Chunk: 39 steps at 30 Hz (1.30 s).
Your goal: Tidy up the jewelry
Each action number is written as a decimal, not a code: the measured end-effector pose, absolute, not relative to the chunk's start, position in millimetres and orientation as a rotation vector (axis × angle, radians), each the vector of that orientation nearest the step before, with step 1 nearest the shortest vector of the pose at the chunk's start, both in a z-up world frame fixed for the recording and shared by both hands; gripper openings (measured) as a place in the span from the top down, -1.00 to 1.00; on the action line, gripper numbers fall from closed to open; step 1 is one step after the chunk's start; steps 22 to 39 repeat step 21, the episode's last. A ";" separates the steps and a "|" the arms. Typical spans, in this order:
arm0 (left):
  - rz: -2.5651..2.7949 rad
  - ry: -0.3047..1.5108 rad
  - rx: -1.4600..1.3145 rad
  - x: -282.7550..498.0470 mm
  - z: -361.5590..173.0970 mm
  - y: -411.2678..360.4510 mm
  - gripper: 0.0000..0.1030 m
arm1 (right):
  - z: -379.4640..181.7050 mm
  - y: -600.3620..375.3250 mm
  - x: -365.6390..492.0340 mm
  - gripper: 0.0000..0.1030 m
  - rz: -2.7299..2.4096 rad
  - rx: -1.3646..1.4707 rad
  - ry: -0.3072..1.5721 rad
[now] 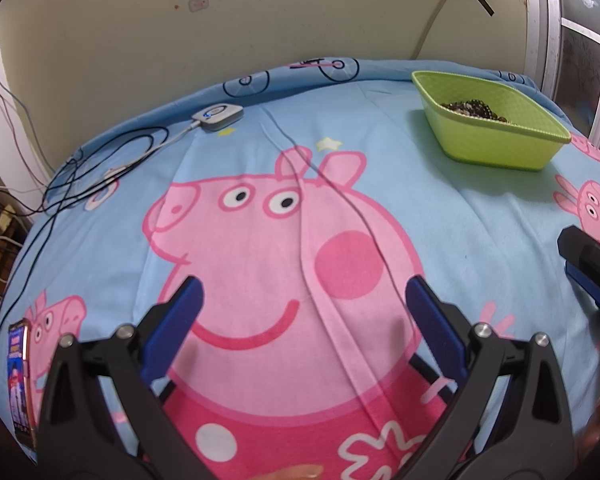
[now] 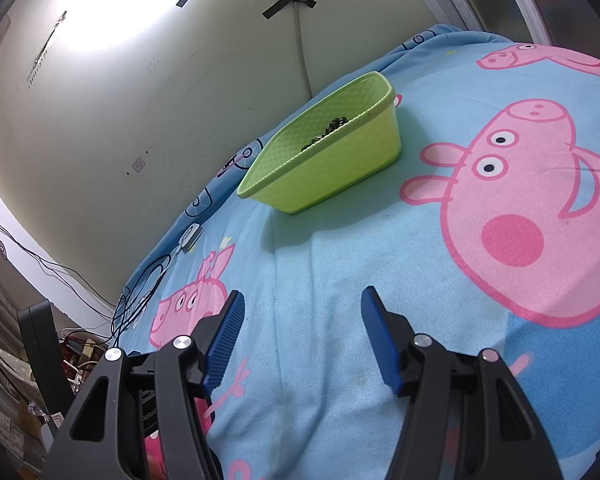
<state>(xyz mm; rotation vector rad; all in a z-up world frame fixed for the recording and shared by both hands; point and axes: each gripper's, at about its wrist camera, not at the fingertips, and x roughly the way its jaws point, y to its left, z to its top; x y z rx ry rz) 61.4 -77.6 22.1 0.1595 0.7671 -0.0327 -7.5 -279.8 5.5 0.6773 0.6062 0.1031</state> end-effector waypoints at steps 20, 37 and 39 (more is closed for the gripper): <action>-0.062 0.795 0.186 68.4 16.0 -68.8 -0.88 | 5.6 -280.1 -7.2 0.21 0.104 0.679 0.605; -0.065 0.800 0.185 70.3 15.4 -67.8 -0.88 | 5.6 -280.0 -7.3 0.21 0.104 0.679 0.605; -0.065 0.800 0.185 70.3 15.4 -67.8 -0.88 | 5.6 -280.0 -7.3 0.21 0.104 0.679 0.605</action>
